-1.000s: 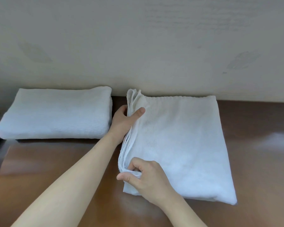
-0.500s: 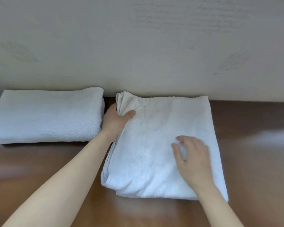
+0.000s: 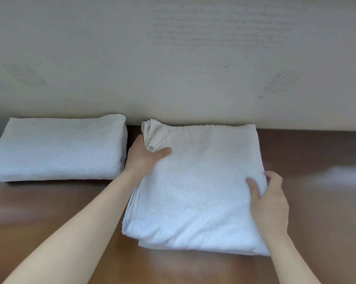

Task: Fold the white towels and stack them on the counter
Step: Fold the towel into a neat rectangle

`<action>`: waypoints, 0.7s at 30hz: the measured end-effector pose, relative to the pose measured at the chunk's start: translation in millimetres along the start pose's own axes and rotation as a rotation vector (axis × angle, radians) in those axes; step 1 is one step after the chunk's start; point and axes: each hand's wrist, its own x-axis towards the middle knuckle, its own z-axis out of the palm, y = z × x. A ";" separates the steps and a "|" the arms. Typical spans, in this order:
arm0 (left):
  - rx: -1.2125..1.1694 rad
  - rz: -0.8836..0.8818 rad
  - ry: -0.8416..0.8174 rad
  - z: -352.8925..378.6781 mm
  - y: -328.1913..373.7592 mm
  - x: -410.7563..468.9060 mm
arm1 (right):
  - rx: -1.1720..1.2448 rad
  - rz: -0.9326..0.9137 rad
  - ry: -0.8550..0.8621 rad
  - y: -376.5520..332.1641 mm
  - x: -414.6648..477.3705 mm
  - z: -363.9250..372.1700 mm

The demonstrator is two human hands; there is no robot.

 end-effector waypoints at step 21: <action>-0.192 -0.314 0.022 0.8 3.2 -31.5 | -0.209 -0.093 0.002 29.3 28.6 -10.9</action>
